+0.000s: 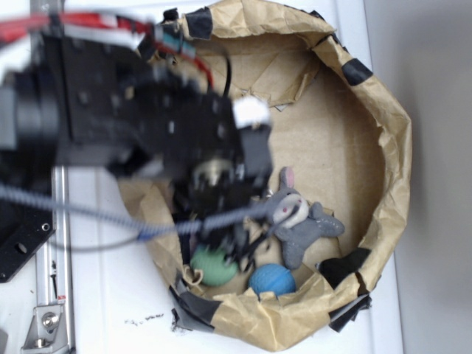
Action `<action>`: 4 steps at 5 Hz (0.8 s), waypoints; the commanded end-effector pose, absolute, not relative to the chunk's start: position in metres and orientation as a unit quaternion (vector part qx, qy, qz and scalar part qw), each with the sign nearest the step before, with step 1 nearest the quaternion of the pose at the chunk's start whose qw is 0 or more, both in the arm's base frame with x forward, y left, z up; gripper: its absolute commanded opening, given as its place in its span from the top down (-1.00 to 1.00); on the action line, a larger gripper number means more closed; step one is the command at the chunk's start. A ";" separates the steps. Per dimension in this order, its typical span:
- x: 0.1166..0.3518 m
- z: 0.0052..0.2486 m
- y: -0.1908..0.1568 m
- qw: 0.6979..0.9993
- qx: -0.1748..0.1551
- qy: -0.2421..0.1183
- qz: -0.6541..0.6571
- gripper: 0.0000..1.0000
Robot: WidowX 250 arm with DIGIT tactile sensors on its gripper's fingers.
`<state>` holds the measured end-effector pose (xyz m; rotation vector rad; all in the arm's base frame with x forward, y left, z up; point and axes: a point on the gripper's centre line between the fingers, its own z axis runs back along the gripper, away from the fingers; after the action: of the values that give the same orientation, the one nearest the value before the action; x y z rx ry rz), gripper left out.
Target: Grab the green ball.
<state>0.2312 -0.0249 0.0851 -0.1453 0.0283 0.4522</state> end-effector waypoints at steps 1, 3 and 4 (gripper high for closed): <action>0.253 0.129 0.006 0.968 -0.065 -0.063 0.233 -0.47; 0.234 0.107 -0.018 0.981 -0.102 -0.025 0.166 -1.00; 0.229 0.086 -0.037 0.986 -0.093 -0.002 0.136 -1.00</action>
<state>0.2330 -0.0386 0.0781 -0.1844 0.0278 0.2833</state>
